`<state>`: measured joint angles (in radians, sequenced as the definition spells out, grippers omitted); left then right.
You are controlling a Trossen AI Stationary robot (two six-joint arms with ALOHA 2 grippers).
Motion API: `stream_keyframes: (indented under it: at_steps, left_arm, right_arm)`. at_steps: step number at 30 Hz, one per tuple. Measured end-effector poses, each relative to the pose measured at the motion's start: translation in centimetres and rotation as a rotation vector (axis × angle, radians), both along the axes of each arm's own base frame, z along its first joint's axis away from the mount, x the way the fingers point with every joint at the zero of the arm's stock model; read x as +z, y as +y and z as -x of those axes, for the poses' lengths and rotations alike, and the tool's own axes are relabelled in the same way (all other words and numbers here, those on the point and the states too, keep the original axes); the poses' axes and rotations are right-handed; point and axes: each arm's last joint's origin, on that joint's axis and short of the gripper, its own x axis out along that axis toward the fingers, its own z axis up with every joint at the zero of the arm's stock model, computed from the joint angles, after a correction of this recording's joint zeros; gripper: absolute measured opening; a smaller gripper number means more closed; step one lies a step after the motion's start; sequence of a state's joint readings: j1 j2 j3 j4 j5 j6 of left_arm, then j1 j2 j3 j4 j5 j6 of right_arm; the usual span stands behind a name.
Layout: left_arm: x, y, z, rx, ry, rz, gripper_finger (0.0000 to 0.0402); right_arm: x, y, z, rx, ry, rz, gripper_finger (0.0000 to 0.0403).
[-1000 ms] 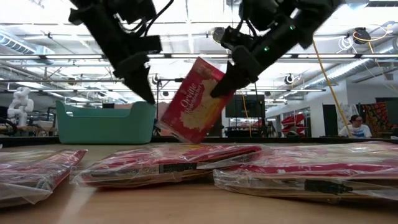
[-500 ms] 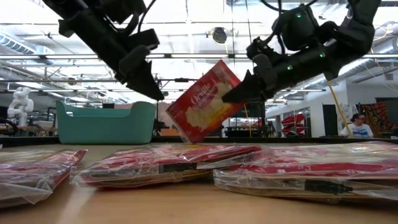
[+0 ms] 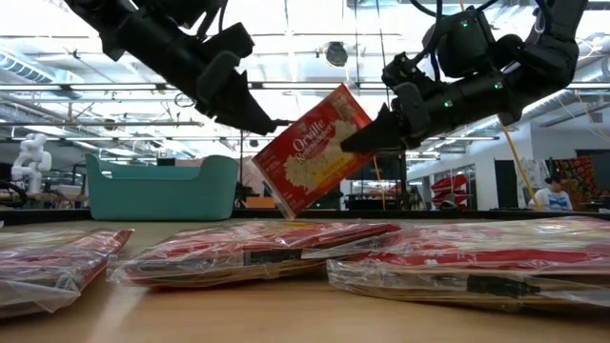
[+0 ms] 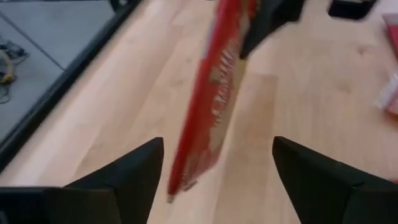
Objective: Sort popcorn bags into baskets
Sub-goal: Put the red popcorn bag into the green bin
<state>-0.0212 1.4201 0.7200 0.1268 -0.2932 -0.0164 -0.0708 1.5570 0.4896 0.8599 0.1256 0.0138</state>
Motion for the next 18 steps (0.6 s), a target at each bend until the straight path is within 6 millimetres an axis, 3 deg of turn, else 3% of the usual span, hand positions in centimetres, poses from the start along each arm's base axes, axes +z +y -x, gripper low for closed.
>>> stream_keyframes:
  at_steps: [10,18]
  left_arm:
    - [-2.4,0.1,-1.1,-0.013,0.057,0.015,0.0255]
    - [-3.8,1.3,-2.1,0.014,0.047,0.005,0.0220]
  right_arm:
    - [-0.4,0.0,0.1,0.001,0.043,-0.006,0.0013]
    - [-0.4,0.1,0.1,0.026,0.050,0.012,0.0013]
